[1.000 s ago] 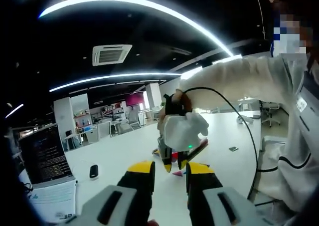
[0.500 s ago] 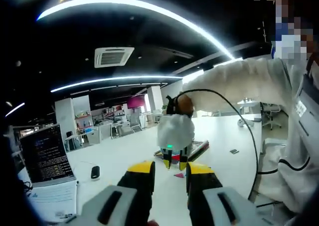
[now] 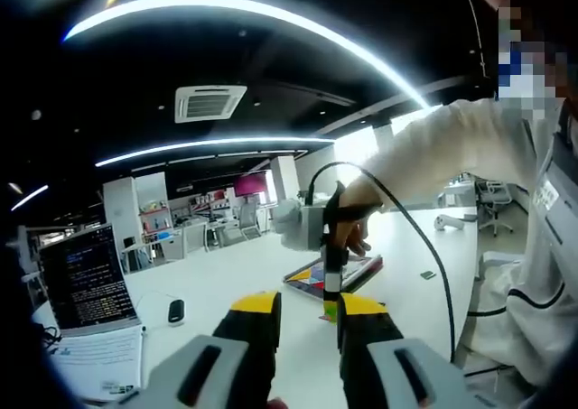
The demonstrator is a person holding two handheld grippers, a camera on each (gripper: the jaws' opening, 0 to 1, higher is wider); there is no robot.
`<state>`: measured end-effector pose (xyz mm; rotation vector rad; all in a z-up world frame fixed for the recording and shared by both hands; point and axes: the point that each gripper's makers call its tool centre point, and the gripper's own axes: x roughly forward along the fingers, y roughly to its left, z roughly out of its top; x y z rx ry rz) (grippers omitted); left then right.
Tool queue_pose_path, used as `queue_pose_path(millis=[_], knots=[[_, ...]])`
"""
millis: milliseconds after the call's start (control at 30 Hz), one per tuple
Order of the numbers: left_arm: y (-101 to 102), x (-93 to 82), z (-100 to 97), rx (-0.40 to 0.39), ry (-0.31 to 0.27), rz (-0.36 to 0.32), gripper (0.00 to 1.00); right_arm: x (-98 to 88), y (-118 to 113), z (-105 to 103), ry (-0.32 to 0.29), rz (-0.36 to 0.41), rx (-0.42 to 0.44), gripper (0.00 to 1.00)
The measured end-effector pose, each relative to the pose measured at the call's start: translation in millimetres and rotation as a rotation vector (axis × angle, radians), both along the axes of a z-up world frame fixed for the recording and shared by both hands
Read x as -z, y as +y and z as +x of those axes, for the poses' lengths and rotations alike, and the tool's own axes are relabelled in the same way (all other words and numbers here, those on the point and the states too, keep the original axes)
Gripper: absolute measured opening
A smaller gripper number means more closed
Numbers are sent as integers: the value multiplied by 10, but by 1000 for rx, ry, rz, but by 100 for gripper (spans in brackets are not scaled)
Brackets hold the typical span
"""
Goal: Pick up the tangram pieces one by one and place each piece onto its matching region on the pattern sheet, fitting the shapes together until the outline on the sheet is completely filled by the tangram pieces
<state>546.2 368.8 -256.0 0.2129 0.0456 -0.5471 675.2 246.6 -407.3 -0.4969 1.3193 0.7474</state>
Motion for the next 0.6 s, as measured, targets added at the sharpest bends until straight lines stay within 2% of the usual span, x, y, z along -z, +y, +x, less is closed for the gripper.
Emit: queue_pose_path(millis=[300, 367, 600], knots=[[12, 2, 7, -7, 1, 8, 27, 88, -27, 16, 21, -36, 28, 22], [25, 3, 13, -10, 2, 8, 27, 112, -26, -39, 41, -41, 25, 22], [69, 6, 19, -34, 0, 12, 26, 133, -30, 3, 32, -53, 26, 21]])
